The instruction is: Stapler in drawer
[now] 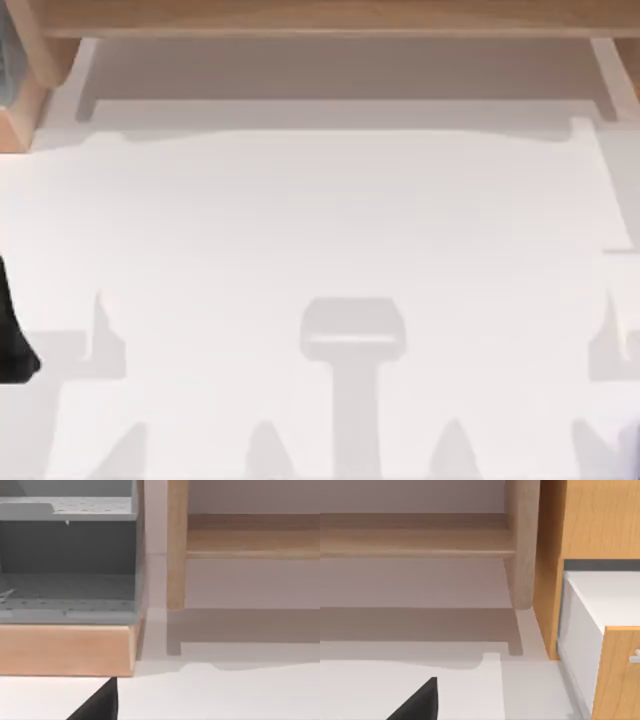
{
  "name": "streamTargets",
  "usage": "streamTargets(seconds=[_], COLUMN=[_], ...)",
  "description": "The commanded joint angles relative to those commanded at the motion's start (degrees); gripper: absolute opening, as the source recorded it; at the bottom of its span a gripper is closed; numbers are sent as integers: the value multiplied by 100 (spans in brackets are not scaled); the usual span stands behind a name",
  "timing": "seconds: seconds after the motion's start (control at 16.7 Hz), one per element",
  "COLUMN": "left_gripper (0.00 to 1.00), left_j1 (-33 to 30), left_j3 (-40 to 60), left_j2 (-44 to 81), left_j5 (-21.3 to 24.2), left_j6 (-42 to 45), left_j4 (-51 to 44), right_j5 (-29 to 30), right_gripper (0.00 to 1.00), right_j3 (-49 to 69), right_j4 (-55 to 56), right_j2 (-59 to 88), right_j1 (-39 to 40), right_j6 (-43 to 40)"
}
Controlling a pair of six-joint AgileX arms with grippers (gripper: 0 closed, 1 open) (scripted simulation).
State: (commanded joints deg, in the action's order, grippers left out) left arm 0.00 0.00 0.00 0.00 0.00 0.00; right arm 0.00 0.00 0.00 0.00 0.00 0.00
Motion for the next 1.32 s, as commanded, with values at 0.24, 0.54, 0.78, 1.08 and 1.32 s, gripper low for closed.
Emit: streamTargets(seconds=[0.24, 0.54, 0.78, 1.08, 1.32], left_gripper=[100, 100, 100, 100, 100], left_j1=[0, 0, 0, 0, 0], left_j3=[0, 0, 0, 0, 0], left_j2=[0, 0, 0, 0, 0], left_j5=[0, 0, 0, 0, 0], left_j6=[0, 0, 0, 0, 0], left_j4=[0, 0, 0, 0, 0], right_j5=[3, -2, 0, -15, -10], right_gripper=[100, 100, 100, 100, 100], right_j3=[156, 1100, 2008, 3111, 3773], right_j4=[-187, -1390, -2685, -4251, -5159], right_j2=[198, 1708, 3638, 6051, 7254], right_j1=[52, 388, 702, 1082, 1312], right_j6=[144, 1002, 1841, 2843, 3457])
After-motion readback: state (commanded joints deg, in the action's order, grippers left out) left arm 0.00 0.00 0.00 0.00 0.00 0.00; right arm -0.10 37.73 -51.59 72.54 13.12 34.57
